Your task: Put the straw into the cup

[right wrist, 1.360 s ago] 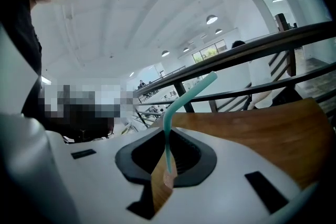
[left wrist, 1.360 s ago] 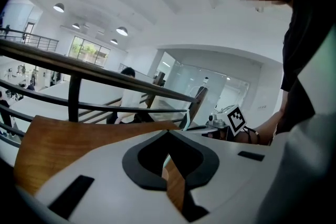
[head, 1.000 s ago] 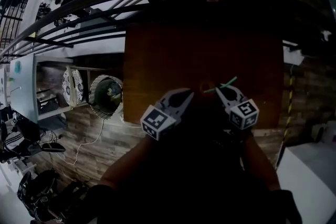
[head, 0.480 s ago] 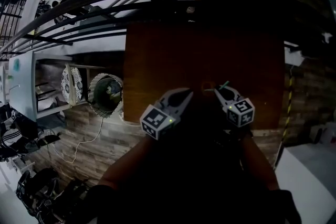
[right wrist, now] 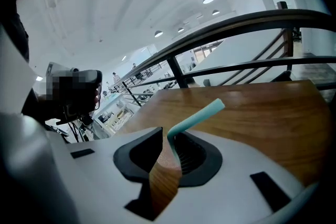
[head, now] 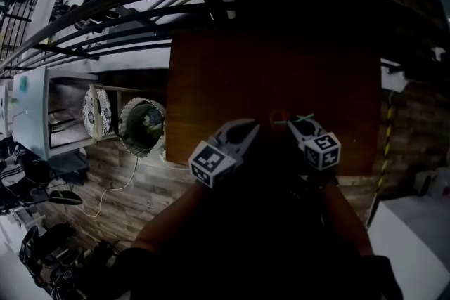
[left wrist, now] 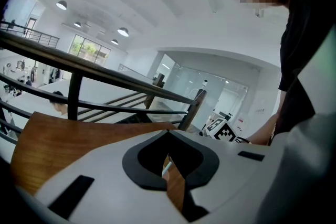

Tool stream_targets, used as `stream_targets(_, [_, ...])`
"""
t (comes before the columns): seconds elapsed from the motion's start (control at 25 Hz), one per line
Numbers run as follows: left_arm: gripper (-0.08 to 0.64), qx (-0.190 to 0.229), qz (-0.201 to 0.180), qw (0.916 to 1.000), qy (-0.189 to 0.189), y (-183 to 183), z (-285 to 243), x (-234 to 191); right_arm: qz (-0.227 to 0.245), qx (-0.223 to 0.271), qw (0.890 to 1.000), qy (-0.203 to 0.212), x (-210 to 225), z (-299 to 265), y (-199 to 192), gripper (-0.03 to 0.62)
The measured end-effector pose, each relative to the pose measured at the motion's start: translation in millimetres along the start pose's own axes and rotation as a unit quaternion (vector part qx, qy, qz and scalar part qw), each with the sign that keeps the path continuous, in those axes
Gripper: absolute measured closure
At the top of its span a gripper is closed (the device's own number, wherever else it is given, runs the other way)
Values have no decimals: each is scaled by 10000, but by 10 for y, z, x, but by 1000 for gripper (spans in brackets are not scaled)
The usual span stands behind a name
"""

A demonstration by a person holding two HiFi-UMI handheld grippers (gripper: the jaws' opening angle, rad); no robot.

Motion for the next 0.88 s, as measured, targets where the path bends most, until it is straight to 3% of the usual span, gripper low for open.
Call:
stream_targets(0.52, [549, 137, -172, 9996, 196, 8, 37, 448, 58, -252, 9996, 76, 86, 310, -227, 499])
stream_targets(0.88, [549, 365, -272, 9980, 445, -75, -15, 1037, 441, -106, 9985, 304, 56, 795, -353, 499])
Point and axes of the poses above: the fingertips, and each gripper's own axes: z backward along the fingers, x to its right, y out of its top, the point moved 2 cm from there along z, backward along the fingers, and after that the axes turned 1 degree about z, right-handed, at the moved point
